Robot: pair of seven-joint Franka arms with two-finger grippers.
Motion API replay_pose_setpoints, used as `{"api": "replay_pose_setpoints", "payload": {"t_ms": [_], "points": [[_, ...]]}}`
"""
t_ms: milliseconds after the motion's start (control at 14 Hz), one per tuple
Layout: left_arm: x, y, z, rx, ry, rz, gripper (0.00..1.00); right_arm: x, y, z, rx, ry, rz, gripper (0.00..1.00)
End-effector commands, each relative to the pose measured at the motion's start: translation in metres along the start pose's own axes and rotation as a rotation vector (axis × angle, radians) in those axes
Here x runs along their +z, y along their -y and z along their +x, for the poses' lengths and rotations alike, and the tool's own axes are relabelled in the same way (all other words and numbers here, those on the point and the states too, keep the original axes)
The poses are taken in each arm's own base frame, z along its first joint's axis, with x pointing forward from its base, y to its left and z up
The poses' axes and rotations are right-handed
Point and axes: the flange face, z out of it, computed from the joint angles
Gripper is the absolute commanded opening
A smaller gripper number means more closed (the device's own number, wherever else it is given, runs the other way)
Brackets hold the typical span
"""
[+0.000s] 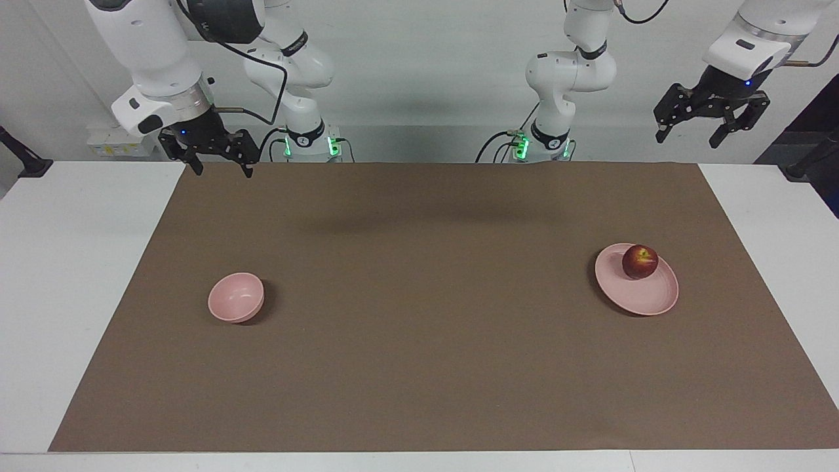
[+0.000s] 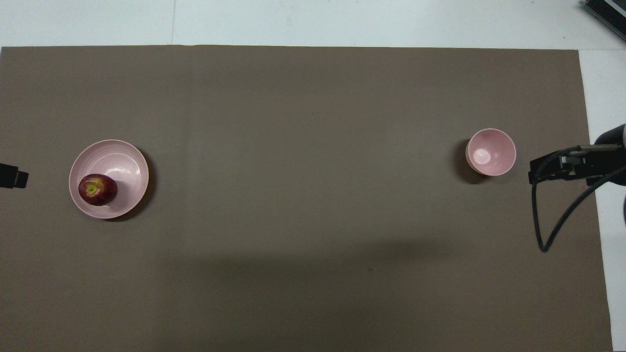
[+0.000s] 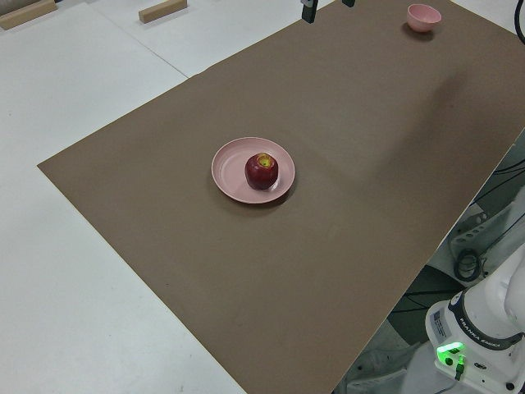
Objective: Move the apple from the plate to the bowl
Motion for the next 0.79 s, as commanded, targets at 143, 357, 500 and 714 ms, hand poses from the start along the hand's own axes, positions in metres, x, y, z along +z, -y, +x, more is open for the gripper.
{"api": "replay_pose_setpoints", "payload": {"t_ms": [143, 357, 500, 714], "points": [[-0.0056, -0.0018, -0.0055, -0.004, -0.007, -0.007, 1.0, -0.0045, -0.0025, -0.0033, -0.021, -0.006, 0.022, 1.0], [-0.0057, -0.0022, -0.0068, -0.009, -0.001, -0.009, 1.0, -0.0045, -0.0025, -0.0033, -0.021, -0.006, 0.022, 1.0], [-0.0057, -0.0012, -0.007, -0.011, -0.001, -0.008, 1.0, -0.0045, -0.0025, -0.0033, -0.021, -0.006, 0.022, 1.0], [-0.0059, 0.0049, -0.0079, -0.024, -0.003, -0.01, 1.0, -0.0045, -0.0017, -0.0034, -0.022, -0.006, 0.022, 1.0]]}}
